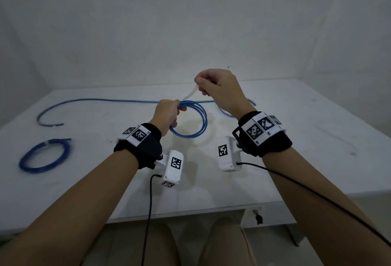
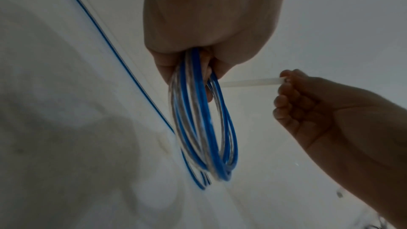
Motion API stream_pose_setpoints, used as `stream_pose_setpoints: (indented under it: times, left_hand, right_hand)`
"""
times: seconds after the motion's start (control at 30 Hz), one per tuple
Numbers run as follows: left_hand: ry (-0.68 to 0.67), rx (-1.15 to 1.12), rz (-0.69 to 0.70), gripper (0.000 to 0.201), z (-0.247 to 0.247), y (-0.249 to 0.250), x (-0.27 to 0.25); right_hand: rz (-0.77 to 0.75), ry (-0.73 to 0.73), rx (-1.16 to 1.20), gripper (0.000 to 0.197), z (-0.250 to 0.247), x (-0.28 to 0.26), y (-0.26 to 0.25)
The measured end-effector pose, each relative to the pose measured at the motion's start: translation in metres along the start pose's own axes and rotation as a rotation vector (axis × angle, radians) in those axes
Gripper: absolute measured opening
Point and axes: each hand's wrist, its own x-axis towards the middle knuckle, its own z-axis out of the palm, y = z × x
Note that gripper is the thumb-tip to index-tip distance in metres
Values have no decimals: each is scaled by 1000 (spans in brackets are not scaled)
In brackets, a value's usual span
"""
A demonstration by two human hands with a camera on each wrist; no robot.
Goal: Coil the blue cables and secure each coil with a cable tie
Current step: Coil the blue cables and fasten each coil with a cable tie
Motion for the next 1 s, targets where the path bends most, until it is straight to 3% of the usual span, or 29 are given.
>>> stream_pose_setpoints:
  times: [0.3, 0.53, 0.77, 1.0]
  left_hand:
    - [62, -89, -50, 38, -49, -7, 19]
    - [66, -98, -27, 35, -49, -1, 15]
    - [104, -124, -80, 37, -48, -4, 20]
    - [30, -164, -59, 37, -33, -2, 10]
  right_hand:
    - [-33, -63, -17, 11, 31, 5, -24]
    - [-75, -90, -146, 12, 36, -6, -30]
    - [-105, -48, -121, 13, 31, -15, -36]
    - [-76, -84, -198, 12, 28, -21, -24]
